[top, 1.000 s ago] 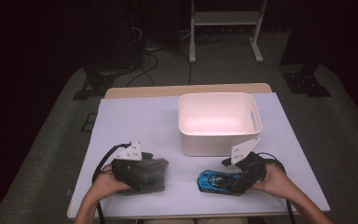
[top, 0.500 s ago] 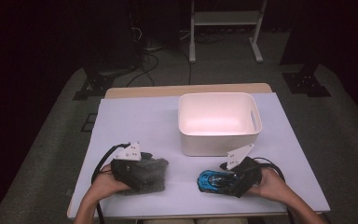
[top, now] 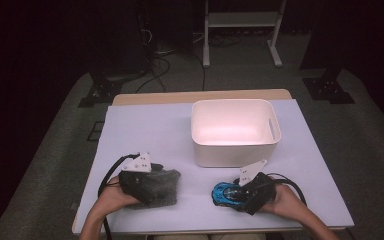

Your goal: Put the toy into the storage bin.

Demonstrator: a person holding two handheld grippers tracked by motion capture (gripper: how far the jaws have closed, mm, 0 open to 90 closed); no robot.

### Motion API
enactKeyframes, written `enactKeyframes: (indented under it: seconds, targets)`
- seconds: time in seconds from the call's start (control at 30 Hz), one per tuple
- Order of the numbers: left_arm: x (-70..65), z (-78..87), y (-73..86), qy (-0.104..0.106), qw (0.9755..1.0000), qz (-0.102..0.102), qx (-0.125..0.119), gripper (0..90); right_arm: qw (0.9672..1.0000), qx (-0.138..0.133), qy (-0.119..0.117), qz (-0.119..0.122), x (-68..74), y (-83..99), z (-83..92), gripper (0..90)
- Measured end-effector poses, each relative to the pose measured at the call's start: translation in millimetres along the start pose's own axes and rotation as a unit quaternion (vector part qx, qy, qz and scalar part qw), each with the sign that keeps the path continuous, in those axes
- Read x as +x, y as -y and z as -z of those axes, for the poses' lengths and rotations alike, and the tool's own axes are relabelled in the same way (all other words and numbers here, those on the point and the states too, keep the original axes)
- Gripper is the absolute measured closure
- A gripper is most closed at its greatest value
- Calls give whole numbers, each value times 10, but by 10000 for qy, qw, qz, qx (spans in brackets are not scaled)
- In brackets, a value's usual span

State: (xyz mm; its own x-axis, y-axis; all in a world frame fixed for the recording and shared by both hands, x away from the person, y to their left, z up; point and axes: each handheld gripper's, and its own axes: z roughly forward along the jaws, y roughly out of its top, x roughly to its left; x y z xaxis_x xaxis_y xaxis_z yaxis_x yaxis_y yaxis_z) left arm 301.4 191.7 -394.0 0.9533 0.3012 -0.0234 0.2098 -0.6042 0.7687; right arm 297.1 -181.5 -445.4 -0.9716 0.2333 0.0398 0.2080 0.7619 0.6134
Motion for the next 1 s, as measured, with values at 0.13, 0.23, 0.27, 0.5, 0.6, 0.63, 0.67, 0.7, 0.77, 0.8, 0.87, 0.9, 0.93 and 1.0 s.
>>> enactKeyframes:
  seconds: [0.13,0.23,0.27,0.5,0.6,0.63,0.67,0.7,0.77,0.8,0.87,0.9,0.93,1.0]
  targets:
    - [-2,-8,3,-3,10000,19,-5,98,9994,25,257,241,54,28,-57,153]
    - [-5,-15,1,10,10000,-5,3,97,9994,-23,237,234,56,44,-40,207]
    - [-6,-17,0,15,10000,-3,-1,98,9994,-27,262,233,60,44,-40,209]
    - [-11,-13,-1,10,10000,0,0,97,9995,-12,281,150,56,38,-34,239]
    - [-8,-16,3,13,10000,-2,2,98,9995,8,274,148,53,35,-33,240]
    - [-10,-15,2,10,10000,-6,7,97,9995,8,276,151,54,35,-33,240]
    - [-12,-14,1,5,10000,0,-5,97,9995,9,276,151,54,34,-33,240]
    - [-11,-11,-1,1,10000,-8,-8,98,9995,11,276,148,55,34,-33,241]
    - [-11,-9,-3,-3,10000,-4,-10,98,9995,11,272,156,52,33,-33,241]
    - [-12,-9,-3,-5,10000,-8,-10,98,9995,7,271,150,54,34,-33,241]
    - [-12,-10,-3,-7,10000,-12,-5,98,9995,5,269,154,54,34,-33,241]
    - [-12,-11,-3,-8,10000,-14,-3,98,9995,8,273,158,54,33,-33,241]
    - [-12,-11,-4,-5,10000,-13,-4,98,9995,13,273,165,52,31,-33,242]
    - [-10,-11,-2,-6,10000,-1,-11,98,9995,15,266,178,48,30,-33,242]
